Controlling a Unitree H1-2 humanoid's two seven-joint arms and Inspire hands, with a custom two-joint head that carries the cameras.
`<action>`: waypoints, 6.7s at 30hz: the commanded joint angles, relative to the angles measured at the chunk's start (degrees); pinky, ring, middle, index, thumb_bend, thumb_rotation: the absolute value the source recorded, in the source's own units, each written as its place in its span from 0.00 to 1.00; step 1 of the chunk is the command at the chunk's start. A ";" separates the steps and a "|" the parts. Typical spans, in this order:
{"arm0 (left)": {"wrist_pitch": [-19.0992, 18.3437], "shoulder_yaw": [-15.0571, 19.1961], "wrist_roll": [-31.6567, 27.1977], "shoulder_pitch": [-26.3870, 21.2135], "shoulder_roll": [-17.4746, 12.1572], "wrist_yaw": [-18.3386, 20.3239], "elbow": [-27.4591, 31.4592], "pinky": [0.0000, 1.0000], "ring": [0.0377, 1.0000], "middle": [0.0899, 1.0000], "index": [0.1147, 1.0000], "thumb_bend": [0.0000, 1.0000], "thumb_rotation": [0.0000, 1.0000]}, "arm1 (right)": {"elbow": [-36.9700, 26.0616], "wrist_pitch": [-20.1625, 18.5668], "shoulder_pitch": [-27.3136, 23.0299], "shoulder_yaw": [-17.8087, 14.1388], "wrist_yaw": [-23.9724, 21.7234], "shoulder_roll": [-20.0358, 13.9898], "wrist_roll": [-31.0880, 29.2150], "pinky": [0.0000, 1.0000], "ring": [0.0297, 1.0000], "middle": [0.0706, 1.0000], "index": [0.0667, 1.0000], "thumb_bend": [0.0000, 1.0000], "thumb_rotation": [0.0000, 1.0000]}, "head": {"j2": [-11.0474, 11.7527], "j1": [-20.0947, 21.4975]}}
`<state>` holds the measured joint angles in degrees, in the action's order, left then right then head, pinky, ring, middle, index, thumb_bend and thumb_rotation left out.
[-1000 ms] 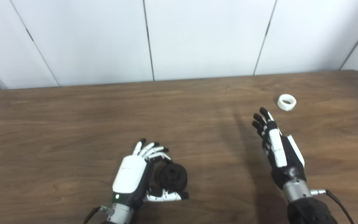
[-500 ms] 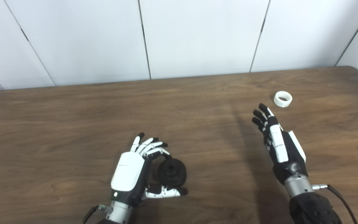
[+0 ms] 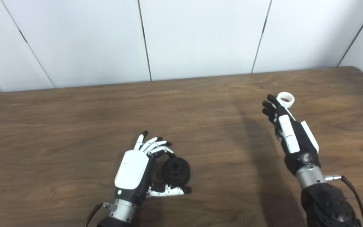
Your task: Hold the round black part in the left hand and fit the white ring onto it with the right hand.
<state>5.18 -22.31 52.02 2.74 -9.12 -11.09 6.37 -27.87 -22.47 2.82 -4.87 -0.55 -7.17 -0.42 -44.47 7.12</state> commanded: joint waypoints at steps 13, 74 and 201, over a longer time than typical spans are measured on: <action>-3.54 -1.14 1.93 -0.52 0.44 2.92 -4.15 1.00 0.84 0.72 0.42 0.52 0.06 | -3.78 -0.35 -1.73 -0.14 -0.48 -0.93 0.34 0.99 0.91 0.90 0.90 0.57 0.96 | 1.55 1.19; -1.99 -1.49 -0.04 -1.69 -3.16 2.36 -6.22 1.00 0.82 0.71 0.42 0.52 0.05 | 21.93 -3.99 -26.68 5.92 -9.51 -24.45 37.50 1.00 1.00 0.98 0.70 0.88 0.21 | 1.17 15.88; -3.16 -1.20 1.59 -0.51 -0.85 3.48 -3.99 1.00 0.82 0.71 0.42 0.52 0.05 | 42.38 -1.10 -34.98 13.76 -12.10 -27.03 37.67 1.00 0.96 0.80 0.45 0.52 0.13 | 0.37 9.82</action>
<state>2.28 -22.86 52.90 -0.16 -9.88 -6.49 4.32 17.19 -25.16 -30.64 9.27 -12.64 -32.10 37.68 -44.03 16.96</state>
